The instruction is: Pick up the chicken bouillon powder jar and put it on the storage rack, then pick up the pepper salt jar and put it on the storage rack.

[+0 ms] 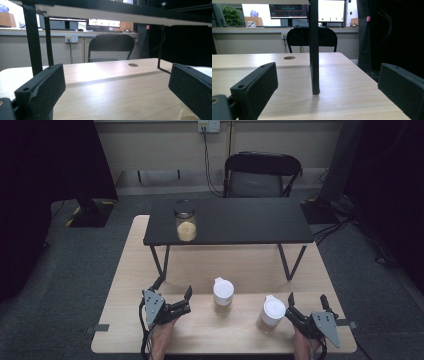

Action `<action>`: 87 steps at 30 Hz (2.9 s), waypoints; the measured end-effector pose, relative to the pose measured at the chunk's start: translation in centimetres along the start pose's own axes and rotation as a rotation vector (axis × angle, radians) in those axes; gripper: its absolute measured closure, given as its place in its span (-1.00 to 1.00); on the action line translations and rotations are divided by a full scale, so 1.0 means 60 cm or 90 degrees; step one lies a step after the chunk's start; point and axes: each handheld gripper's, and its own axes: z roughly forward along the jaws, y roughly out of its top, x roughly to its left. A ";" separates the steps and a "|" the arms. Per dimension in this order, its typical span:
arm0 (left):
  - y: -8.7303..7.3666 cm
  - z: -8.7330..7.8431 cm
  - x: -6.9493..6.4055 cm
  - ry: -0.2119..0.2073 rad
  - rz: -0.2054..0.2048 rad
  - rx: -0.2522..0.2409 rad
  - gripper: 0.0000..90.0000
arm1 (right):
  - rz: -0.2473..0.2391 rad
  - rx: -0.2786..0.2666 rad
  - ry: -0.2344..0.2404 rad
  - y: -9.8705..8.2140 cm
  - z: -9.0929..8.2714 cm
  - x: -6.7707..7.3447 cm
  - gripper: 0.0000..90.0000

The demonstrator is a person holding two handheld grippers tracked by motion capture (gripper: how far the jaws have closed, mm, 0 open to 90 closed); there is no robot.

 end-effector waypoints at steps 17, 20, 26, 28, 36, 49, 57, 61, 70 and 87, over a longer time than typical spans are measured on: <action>-0.061 -0.001 0.002 0.012 0.021 0.020 -0.99 | 0.000 0.000 0.001 0.000 0.000 0.000 -0.96; -0.066 -0.003 0.001 0.017 0.026 0.012 -0.99 | 0.000 0.000 0.001 0.000 0.000 0.000 -0.96; -0.066 -0.003 0.001 0.025 0.029 0.008 -0.97 | 0.000 0.000 0.001 0.000 0.000 0.000 -0.96; -0.066 -0.003 0.001 0.026 0.029 0.008 -0.97 | 0.000 0.000 0.001 0.000 0.000 0.000 -0.96; -0.066 -0.003 0.001 0.028 0.028 0.008 -0.96 | 0.001 -0.001 -0.003 0.000 0.000 0.000 -0.97; -0.066 -0.003 0.001 0.029 0.028 0.008 -0.98 | 0.024 0.004 -0.007 0.007 -0.008 -0.010 -0.97; -0.066 -0.003 0.001 0.031 0.028 0.008 -0.97 | 0.042 -0.018 -0.012 0.031 -0.022 -0.020 -0.98; -0.066 -0.003 0.001 0.031 0.028 0.008 -0.98 | 0.047 -0.042 -0.005 0.059 -0.030 -0.020 -0.99; -0.066 -0.003 0.001 0.031 0.028 0.008 -0.99 | 0.051 -0.068 0.011 0.095 -0.044 -0.008 -1.00; -0.066 -0.003 0.001 0.032 0.029 0.008 -0.98 | 0.039 -0.072 0.102 0.150 -0.068 0.040 -1.00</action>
